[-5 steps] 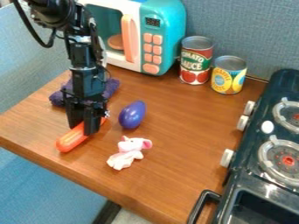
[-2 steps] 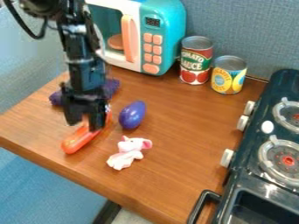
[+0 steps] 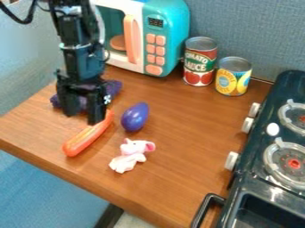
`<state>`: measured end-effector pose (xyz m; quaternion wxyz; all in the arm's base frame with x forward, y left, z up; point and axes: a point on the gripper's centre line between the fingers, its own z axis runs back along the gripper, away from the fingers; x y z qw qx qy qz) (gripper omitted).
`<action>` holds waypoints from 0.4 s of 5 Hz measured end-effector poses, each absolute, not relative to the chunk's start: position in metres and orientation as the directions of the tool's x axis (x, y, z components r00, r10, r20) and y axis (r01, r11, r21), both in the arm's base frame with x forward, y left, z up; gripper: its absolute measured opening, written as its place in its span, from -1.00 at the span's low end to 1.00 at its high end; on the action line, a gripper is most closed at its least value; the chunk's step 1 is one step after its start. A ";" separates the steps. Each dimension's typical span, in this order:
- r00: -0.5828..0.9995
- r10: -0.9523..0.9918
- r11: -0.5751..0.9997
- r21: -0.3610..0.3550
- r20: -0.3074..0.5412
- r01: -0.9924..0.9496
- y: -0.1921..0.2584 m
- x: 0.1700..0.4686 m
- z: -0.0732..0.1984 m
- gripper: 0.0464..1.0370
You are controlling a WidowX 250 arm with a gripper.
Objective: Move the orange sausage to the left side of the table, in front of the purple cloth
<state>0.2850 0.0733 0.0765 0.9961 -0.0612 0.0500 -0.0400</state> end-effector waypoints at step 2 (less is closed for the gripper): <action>0.956 -0.292 0.954 -0.072 -0.001 0.291 -0.003 0.285 0.110 0.93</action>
